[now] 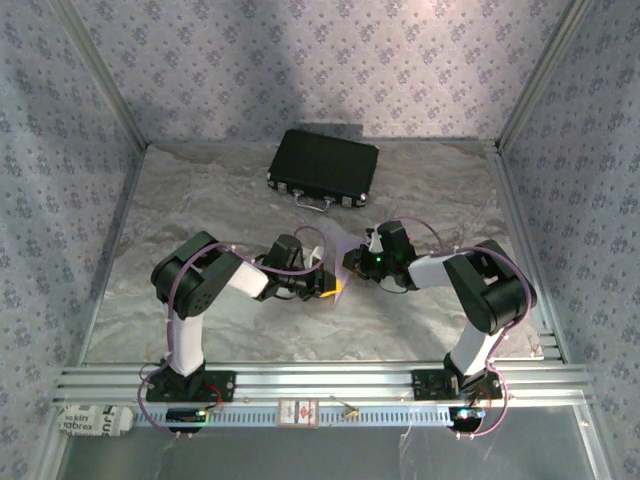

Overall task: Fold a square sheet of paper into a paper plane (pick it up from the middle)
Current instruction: Fold the wing for the fifth time at the center of the table.

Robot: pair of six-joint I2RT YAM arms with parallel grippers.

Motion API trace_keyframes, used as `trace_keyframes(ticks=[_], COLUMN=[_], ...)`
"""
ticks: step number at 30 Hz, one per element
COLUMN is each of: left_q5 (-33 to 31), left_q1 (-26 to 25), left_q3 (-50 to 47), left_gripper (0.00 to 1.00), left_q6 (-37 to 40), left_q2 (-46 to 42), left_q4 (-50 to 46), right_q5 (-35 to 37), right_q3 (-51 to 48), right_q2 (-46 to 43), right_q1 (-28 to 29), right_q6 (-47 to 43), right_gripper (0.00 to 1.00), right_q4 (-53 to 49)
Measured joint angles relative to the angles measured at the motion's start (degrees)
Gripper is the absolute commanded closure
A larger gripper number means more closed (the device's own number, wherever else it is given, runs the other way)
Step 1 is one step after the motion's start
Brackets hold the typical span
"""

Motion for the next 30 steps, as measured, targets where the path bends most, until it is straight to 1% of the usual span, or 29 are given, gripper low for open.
trace_keyframes(ticks=[21,25,30], left_q5=[0.2,0.5,0.8], left_q1=[0.1,0.2,0.3], left_q3=[0.5,0.9,1.0], left_gripper=[1.00,1.00,1.00], left_q6=[0.0,0.1,0.2], left_q2=[0.0,0.0,0.2], left_q4=[-1.4,-2.2,-2.4], right_q5=[1.1,1.5,2.2], right_q3=[0.4,0.4,0.4], right_q2=[1.2,-0.4,-4.6], right_q1=[0.0,0.0,0.3], right_q6=[-0.2,-0.5,-1.3], right_gripper=[0.85,0.84,0.84], right_q4=[-1.3,-3.4,-6.1])
